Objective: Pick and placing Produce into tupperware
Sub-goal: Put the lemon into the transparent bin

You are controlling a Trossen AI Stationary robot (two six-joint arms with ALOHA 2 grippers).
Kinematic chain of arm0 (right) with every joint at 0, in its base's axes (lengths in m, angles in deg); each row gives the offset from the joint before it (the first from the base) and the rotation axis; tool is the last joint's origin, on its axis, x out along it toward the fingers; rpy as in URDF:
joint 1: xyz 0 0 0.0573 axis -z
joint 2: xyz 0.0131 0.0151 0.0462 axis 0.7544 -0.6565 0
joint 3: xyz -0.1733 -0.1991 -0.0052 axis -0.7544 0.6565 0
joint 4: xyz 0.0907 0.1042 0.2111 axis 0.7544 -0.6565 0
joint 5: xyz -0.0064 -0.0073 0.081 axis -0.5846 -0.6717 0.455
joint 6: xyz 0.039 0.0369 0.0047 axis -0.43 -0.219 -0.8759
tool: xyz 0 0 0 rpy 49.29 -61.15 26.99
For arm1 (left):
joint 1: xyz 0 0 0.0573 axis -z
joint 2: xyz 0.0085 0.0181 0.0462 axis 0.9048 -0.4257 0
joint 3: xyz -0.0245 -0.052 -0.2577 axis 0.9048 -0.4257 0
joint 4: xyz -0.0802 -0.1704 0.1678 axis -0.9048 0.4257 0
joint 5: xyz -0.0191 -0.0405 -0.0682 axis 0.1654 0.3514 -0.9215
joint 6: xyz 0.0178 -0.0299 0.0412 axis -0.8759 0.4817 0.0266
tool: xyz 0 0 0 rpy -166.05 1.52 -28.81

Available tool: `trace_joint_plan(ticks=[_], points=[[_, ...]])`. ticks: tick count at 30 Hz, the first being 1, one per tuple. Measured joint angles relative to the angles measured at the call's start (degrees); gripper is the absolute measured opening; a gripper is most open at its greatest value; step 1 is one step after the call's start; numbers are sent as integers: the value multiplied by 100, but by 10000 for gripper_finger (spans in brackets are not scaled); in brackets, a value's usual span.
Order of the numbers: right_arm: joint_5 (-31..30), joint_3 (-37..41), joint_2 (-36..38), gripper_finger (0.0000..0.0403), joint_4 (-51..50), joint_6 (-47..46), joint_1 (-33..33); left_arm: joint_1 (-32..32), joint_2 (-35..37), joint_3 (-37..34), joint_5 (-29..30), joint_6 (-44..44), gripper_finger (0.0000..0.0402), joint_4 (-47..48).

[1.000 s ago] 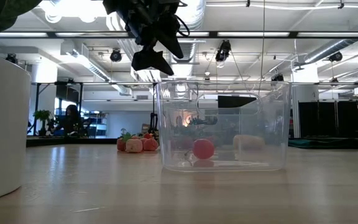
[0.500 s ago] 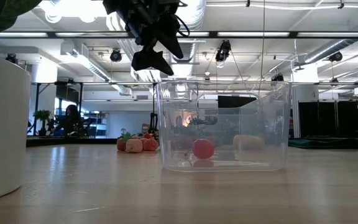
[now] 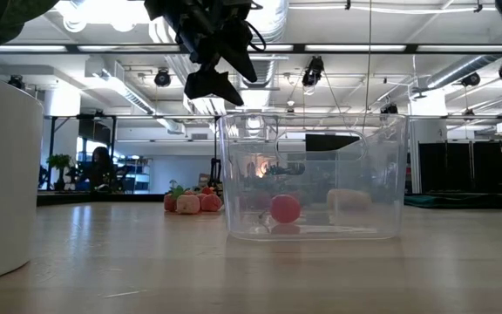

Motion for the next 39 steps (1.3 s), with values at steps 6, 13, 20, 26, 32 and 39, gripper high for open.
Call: trace_joint_plan(ticks=[6, 13, 20, 26, 32, 39], points=[[-625, -656, 1, 202, 14, 264, 394, 0, -7, 0, 0, 2, 240, -25], [-1292, -1300, 6, 205, 185, 1887, 1771, 6, -79, -4, 0, 9, 240, -214], [-653, -1390, -122, 205, 2112, 4268, 3608, 271, -79, -4, 0, 38, 240, -243], [263, -1535, -833, 205, 3242, 5110, 4098, 736, -77, -4, 98, 316, 240, 34], [516, -2262, -1870, 205, 3247, 5319, 4065, 1168, -55, -4, 554, 200, 240, 343], [359, -3498, -2950, 217, 3069, 5406, 4141, 1247, 85, -11, 1180, -413, 240, 1466]])
